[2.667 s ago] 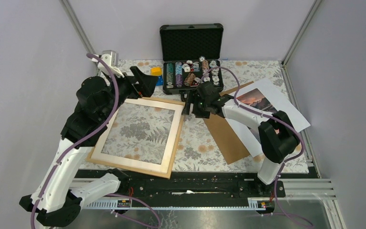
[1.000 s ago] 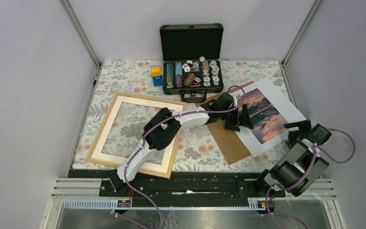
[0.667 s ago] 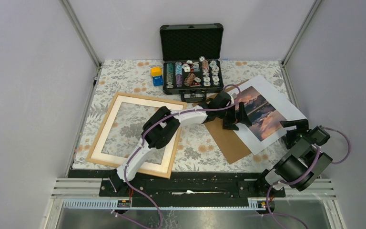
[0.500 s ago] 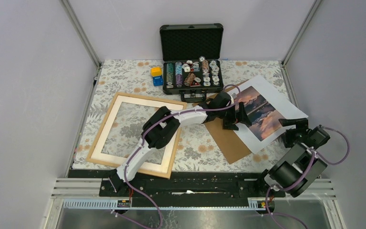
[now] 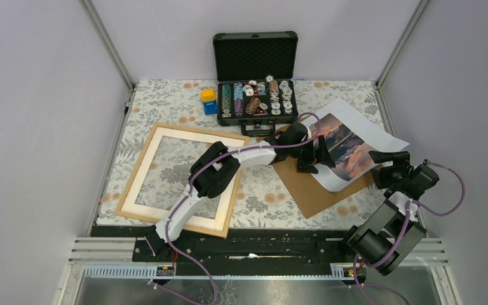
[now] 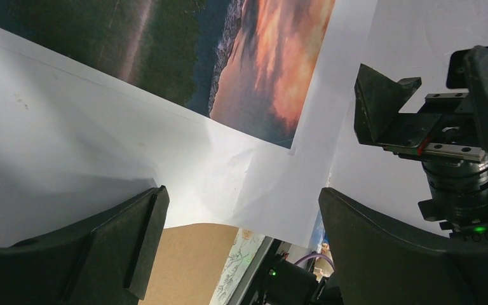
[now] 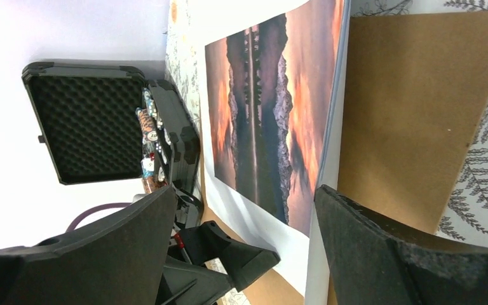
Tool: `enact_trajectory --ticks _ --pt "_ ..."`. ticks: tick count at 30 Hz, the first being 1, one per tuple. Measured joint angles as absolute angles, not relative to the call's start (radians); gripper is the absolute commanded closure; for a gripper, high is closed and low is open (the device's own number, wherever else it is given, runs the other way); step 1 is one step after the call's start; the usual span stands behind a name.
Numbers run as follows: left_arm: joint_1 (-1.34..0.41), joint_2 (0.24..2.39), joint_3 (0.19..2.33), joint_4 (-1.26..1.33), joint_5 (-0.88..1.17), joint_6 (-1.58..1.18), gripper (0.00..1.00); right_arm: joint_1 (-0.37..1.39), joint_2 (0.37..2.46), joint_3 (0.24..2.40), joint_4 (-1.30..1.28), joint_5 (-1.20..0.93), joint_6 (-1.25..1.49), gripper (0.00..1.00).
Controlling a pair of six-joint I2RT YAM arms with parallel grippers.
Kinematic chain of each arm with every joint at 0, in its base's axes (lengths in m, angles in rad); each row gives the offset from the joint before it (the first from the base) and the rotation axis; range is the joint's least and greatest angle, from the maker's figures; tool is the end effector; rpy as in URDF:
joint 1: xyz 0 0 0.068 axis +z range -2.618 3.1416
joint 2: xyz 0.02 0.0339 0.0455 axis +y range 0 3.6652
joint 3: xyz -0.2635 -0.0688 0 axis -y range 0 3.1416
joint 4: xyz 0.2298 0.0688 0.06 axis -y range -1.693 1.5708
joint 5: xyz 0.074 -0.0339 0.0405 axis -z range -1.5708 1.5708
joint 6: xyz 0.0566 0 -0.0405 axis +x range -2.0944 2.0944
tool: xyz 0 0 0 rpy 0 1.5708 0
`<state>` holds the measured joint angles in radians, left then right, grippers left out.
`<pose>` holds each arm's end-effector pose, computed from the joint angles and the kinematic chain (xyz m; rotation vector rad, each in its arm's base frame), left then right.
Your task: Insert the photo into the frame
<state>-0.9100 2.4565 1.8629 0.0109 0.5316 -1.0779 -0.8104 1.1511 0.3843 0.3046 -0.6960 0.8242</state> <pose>0.3153 -0.4523 0.1339 0.1605 2.6007 -1.5467 0.1813 -0.1379 0.1855 1.1163 1.6443 0.7117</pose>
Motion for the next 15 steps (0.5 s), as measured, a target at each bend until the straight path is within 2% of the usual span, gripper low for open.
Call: enact_trajectory --ticks 9,15 --pt "-0.909 2.457 1.863 0.011 0.534 -1.077 0.01 -0.776 1.261 0.342 0.358 -0.666 0.812 0.29" --pt "-0.91 2.444 1.835 0.039 0.53 -1.077 0.01 -0.686 1.271 0.34 0.38 -0.647 0.804 0.49"
